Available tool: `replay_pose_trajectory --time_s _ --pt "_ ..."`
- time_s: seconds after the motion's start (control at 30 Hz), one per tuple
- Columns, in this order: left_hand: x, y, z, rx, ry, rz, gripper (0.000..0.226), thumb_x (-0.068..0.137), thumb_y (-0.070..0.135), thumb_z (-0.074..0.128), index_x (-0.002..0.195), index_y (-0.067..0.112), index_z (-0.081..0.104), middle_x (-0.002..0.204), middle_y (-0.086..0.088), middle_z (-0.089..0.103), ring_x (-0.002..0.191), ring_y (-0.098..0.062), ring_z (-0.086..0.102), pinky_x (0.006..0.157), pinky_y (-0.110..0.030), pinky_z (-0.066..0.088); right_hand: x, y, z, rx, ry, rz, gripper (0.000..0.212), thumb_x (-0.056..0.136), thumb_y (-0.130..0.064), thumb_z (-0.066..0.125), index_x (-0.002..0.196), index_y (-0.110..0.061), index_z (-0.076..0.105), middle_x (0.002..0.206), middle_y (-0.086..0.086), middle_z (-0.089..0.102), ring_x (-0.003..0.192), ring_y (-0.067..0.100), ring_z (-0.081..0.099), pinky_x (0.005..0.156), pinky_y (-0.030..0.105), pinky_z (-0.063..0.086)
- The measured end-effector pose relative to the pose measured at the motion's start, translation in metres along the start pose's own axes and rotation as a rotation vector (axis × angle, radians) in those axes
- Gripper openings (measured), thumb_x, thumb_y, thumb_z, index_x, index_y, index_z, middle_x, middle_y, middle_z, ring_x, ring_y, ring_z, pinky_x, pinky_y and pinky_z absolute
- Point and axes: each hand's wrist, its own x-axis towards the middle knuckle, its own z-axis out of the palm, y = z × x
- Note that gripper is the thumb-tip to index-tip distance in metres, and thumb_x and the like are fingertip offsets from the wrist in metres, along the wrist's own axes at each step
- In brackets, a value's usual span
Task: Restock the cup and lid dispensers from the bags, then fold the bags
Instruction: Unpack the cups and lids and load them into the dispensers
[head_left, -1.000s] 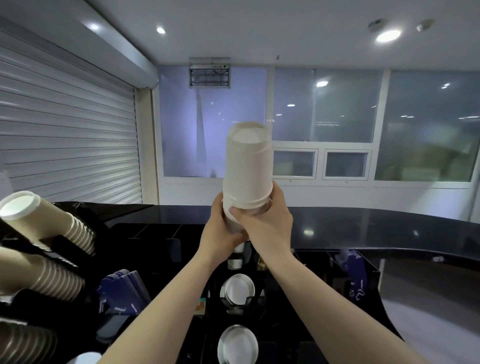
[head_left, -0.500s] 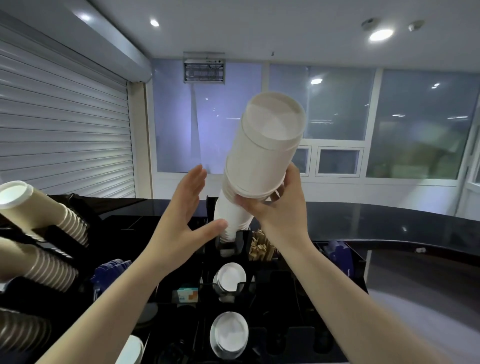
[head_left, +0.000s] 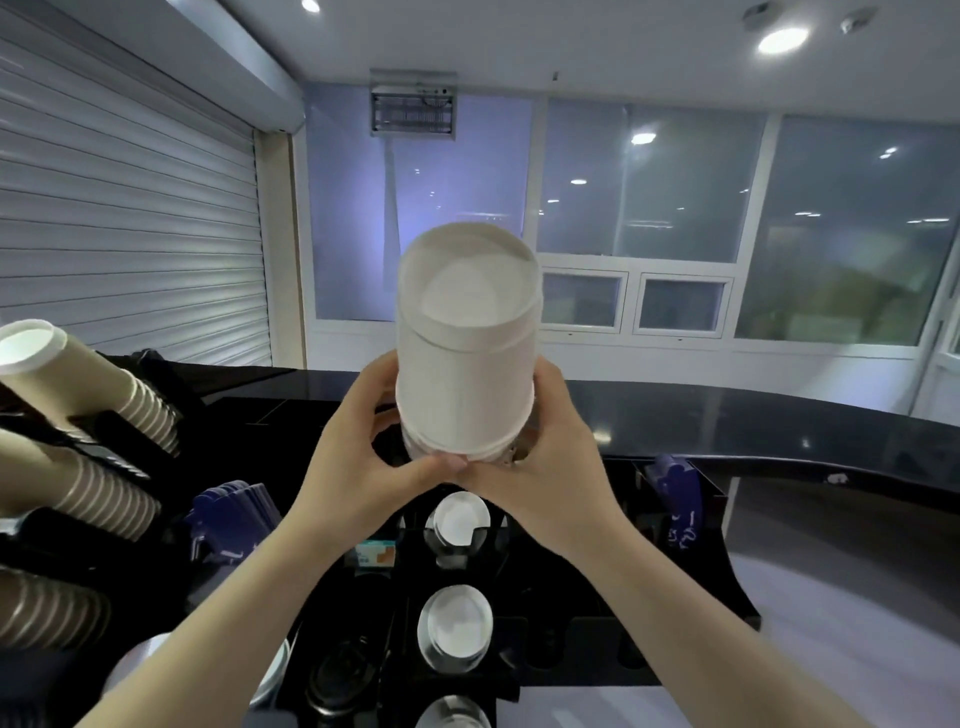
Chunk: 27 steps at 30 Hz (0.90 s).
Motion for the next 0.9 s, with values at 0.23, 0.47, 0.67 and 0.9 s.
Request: replay_pose_trajectory --time_s 0.23,0.47,0.67,0.9 --pt "-0.016 -0.033 -0.001 0.147 -0.107 -0.139 0.075 0.056 0.041 0.078 0.124 0.049 0.048 0.121 0.021 0.06 0.111 -0.004 0.058 0.089 -0.023 0.05 -0.005 0.01 -0.019 0.082 -0.209 0.076 0.072 0.075 -0.013 0.075 0.137 -0.027 0.042 0.125 -0.016 0.058 0.119 0.005 0.053 0.093 0.024 0.048" --pt "-0.02 -0.059 0.01 0.176 -0.224 -0.267 0.075 0.064 0.037 0.078 0.128 0.053 0.043 0.123 0.026 0.058 0.116 0.001 0.055 0.094 -0.02 0.044 0.002 0.006 -0.019 -0.042 -0.098 0.029 0.067 0.07 -0.02 0.079 0.128 -0.038 0.049 0.115 -0.022 0.059 0.108 0.008 0.058 0.09 0.029 0.051" --pt "-0.022 -0.069 0.01 0.193 -0.321 -0.37 0.073 0.069 0.015 0.062 0.122 0.06 0.042 0.122 0.032 0.056 0.117 0.009 0.049 0.092 -0.007 0.038 0.003 0.034 -0.01 -0.187 -0.144 0.111 0.066 0.073 -0.024 0.081 0.128 -0.041 0.047 0.117 -0.022 0.057 0.108 0.003 0.054 0.094 0.035 0.048" --pt "-0.028 -0.077 -0.006 0.261 -0.253 -0.451 0.072 0.076 -0.011 0.046 0.134 0.033 0.046 0.129 0.017 0.052 0.121 0.003 0.047 0.105 -0.027 0.036 0.006 0.084 0.004 -0.27 -0.242 0.208 0.067 0.074 -0.027 0.078 0.129 -0.04 0.043 0.123 -0.028 0.049 0.116 -0.002 0.046 0.099 0.023 0.04"
